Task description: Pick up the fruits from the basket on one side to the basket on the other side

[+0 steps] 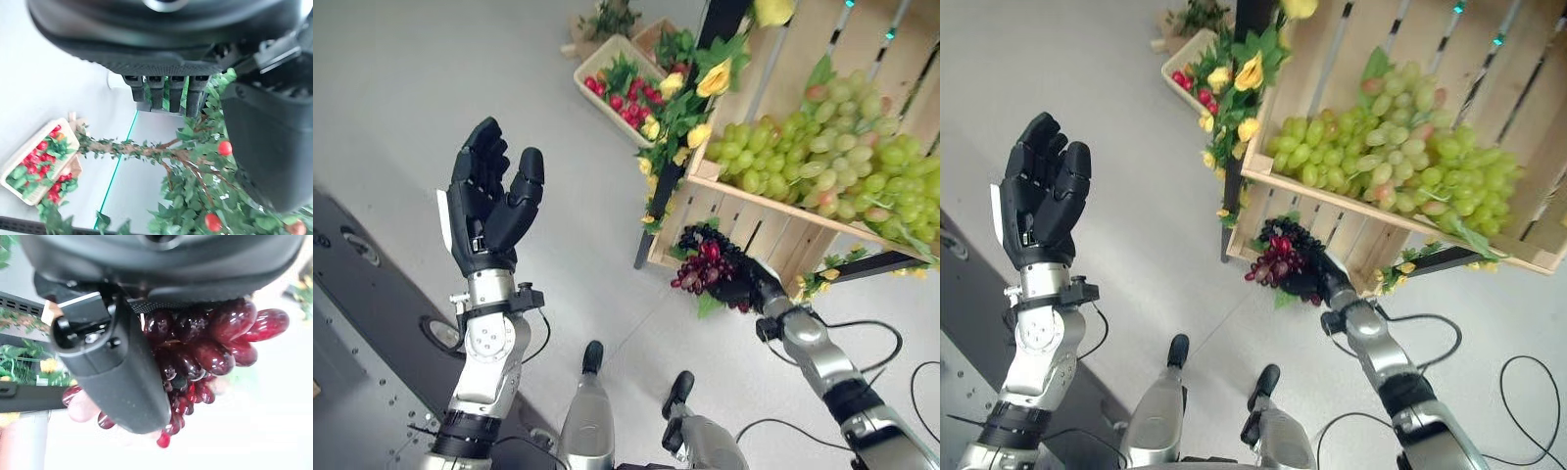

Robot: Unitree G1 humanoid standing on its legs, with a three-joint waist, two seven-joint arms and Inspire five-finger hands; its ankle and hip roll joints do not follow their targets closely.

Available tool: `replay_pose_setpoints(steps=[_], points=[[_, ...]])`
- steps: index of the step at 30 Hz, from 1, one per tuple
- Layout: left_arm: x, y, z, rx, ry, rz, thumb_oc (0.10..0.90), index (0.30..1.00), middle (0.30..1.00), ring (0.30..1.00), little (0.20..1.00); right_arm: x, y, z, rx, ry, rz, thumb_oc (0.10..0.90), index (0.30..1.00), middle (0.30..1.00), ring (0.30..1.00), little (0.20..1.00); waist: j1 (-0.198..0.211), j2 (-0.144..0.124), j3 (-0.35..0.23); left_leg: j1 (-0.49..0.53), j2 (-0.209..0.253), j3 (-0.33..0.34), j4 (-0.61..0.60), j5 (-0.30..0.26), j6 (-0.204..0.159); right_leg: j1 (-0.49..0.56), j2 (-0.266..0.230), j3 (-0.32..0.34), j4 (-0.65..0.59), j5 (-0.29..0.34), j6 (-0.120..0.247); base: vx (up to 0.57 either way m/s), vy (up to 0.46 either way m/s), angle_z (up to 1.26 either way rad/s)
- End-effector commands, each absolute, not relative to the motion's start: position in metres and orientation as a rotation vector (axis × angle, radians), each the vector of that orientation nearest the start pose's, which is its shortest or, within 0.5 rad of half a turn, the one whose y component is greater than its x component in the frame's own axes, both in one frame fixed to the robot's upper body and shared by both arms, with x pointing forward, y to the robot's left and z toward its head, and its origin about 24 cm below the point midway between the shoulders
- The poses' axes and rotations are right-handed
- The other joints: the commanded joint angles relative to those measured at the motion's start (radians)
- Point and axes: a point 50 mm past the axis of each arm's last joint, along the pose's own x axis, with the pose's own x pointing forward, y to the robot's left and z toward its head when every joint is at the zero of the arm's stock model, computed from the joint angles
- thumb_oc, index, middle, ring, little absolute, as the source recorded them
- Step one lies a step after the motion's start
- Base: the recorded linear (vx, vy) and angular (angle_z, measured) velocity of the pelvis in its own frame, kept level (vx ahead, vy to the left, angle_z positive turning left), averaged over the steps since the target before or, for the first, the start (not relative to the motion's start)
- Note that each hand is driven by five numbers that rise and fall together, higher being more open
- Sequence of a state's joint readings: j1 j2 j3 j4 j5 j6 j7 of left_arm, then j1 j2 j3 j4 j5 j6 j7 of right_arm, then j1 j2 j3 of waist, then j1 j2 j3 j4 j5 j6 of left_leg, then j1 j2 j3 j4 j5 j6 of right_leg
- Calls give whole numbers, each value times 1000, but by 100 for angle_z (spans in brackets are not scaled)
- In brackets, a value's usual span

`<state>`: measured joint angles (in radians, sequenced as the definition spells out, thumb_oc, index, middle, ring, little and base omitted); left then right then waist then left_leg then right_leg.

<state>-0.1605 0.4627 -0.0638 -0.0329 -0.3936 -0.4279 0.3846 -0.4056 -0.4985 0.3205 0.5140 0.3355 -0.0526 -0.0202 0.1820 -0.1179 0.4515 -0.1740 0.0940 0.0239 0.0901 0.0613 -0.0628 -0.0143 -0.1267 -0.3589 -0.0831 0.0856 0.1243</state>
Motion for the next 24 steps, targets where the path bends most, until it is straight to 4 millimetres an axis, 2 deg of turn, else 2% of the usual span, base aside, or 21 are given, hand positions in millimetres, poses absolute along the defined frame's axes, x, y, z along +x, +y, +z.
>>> replay_pose_setpoints(steps=[1, 7, 11, 13, 16, 17, 21, 24], points=[[264, 212, 184, 10, -803, 135, 800, 900, 900, 900, 900, 345, -216, 115, -323, -207, -68, 400, 300, 300, 300, 300, 13, 9, -56, -41, -67, -6, 119, -115, -4, -51, 16, 11, 200, -102, 4, -1, -77, 10], [267, 213, 185, 18, -804, 99, 800, 900, 900, 900, 900, 354, -241, 144, -446, -293, -340, 400, 300, 300, 300, 300, 28, 21, -30, -79, -64, 1, 161, -129, -1, -50, 19, 2, 196, -100, 10, -3, -17, 3], [266, 216, 182, 17, -788, 93, 800, 900, 900, 900, 900, 352, -255, 152, -459, -313, -498, 400, 300, 300, 300, 300, 30, 30, -27, -98, -60, 3, 195, -138, -3, -51, 20, 2, 204, -104, 11, 17, -2, -1], [264, 218, 178, 16, -771, 84, 800, 900, 900, 900, 900, 347, -265, 150, -485, -304, -619, 400, 300, 300, 300, 300, 31, 39, -29, -94, -58, 8, 200, -141, -5, -36, 19, 0, 198, -106, 14, 73, 0, -1], [262, 218, 175, 18, -763, 80, 800, 900, 900, 900, 900, 343, -272, 146, -475, -289, -707, 400, 300, 300, 300, 300, 33, 46, -30, -92, -56, 13, 205, -146, -4, -30, 18, -2, 199, -110, 15, 61, 10, 0], [260, 221, 170, 15, -739, 70, 800, 900, 900, 900, 900, 338, -281, 138, -520, -243, -780, 400, 300, 300, 300, 300, 35, 56, -38, -84, -54, 20, 203, -144, -5, -16, 15, -5, 196, -110, 21, 132, 11, -1], [255, 225, 163, 21, -691, 45, 800, 900, 900, 900, 900, 327, -294, 122, -505, -178, -867, 400, 300, 300, 300, 300, 45, 63, -56, -55, -51, 30, 203, -147, -8, 24, 17, -14, 183, -112, 26, 155, -11, -3], [252, 229, 154, 25, -647, 29, 800, 900, 900, 900, 900, 323, -295, 106, -554, -112, -841, 400, 300, 300, 300, 300, 51, 68, -74, -34, -47, 37, 205, -147, -12, 46, 16, -18, 184, -113, 30, 180, 2, -3]])
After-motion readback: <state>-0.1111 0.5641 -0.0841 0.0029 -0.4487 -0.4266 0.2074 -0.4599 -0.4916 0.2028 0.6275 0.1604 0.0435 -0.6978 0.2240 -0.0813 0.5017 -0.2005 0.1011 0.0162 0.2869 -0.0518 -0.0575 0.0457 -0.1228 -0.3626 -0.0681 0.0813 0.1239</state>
